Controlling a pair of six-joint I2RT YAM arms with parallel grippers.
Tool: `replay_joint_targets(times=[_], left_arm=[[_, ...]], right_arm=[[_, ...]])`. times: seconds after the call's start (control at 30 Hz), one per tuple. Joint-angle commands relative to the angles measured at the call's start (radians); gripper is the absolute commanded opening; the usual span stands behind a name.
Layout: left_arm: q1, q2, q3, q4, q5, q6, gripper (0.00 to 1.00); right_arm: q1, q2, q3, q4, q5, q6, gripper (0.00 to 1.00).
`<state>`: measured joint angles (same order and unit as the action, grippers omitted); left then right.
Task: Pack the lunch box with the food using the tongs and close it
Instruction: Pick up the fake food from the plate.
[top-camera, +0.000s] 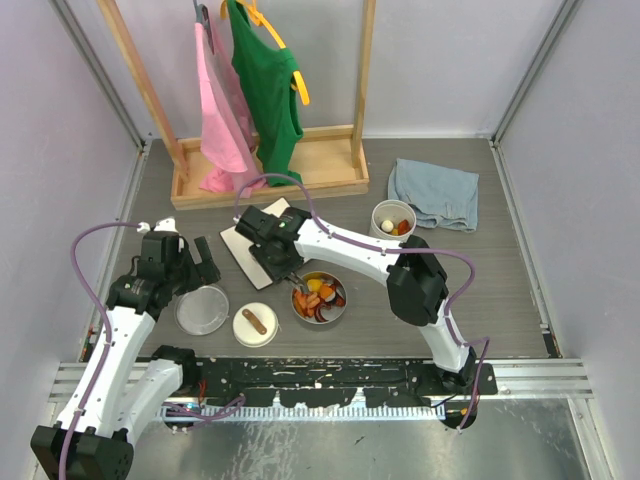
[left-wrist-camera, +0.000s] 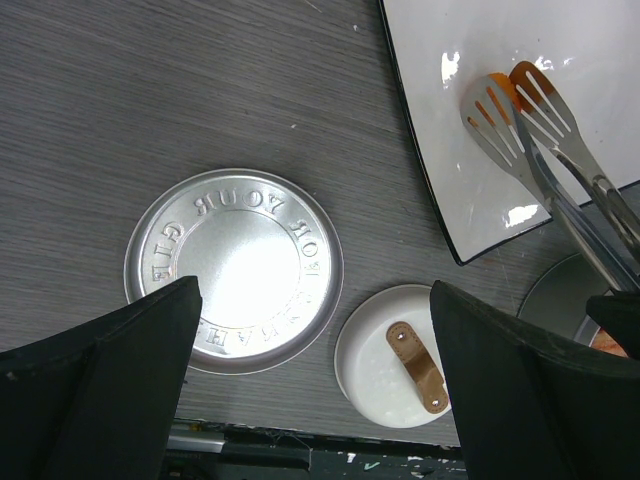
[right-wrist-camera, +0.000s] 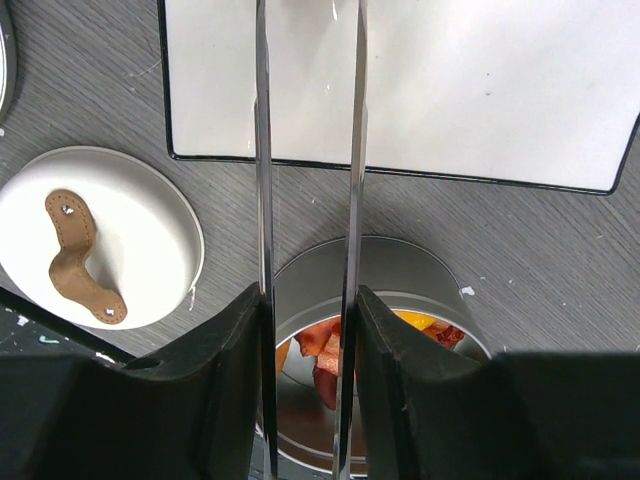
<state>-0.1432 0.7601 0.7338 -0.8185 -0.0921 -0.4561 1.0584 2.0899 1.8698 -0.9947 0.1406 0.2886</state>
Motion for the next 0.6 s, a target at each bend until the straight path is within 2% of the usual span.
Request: replay_joint_targets(times=[0.0,0.3,0.57], left_arm=[[0.004,-0.004,0.004,0.048,0.000,0.006,0.98],[0.004,-0.007,0.004,0.047,-0.005,0.006,0.98],[0.004,-0.005,0.004,0.046,-0.003,0.007,0.98]], right_arm=[[-0.001,-0.060,0.009,0.041,0.044,0.002,0.39],[-0.003,-0.120,-0.032,0.050,0.058,0.014,0.37],[-0.004,-0.248,-0.132,0.068,0.059,0.051,0.37]])
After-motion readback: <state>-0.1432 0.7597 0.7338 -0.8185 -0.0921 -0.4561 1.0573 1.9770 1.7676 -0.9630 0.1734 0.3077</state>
